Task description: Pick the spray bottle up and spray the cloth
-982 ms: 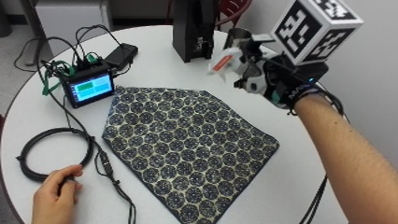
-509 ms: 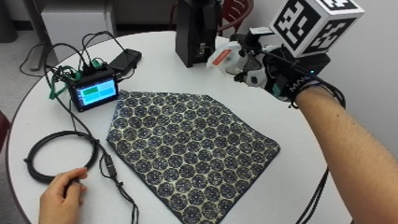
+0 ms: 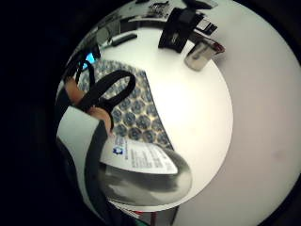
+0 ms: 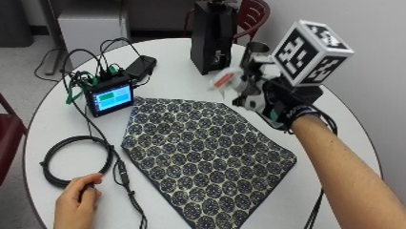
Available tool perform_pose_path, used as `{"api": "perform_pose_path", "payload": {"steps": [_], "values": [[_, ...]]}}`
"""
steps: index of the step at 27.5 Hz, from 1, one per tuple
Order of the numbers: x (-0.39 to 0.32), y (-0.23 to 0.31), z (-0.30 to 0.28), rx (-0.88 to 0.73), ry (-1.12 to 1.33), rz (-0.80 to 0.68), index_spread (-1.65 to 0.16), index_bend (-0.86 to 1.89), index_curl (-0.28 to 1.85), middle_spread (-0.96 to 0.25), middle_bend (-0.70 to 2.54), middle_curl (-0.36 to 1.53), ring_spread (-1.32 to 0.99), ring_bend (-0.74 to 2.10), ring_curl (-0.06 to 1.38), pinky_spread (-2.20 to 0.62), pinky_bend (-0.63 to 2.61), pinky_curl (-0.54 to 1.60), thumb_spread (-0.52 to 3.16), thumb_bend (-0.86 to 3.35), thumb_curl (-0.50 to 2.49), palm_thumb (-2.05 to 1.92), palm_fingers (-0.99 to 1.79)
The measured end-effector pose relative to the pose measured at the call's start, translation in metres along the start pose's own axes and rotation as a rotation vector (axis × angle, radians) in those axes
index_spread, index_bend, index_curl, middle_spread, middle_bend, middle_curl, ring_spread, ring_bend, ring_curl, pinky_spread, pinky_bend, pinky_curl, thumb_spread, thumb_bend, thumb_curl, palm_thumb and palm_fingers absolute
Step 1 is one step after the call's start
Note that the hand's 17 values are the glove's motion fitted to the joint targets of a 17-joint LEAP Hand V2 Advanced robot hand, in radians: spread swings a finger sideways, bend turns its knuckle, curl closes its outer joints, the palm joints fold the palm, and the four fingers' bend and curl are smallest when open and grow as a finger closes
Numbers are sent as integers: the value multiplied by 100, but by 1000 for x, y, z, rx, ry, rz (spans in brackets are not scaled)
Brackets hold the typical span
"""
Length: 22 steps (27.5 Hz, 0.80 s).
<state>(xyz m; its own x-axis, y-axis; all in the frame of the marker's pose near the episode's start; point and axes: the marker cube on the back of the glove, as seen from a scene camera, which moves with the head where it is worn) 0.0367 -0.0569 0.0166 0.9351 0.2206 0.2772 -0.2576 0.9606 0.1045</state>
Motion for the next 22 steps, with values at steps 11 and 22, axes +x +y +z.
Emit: {"api": "perform_pose_path", "payload": {"steps": [11,22], "values": [[-28,14,-26,262,-694,-5,-23,12,35,-15,41,50,-15,61,45,-20,53,38,52,-3,65,103,120],[-144,44,69,121,-941,-173,-24,12,35,-14,40,49,-14,61,45,-18,52,38,57,-3,64,103,119]]}}
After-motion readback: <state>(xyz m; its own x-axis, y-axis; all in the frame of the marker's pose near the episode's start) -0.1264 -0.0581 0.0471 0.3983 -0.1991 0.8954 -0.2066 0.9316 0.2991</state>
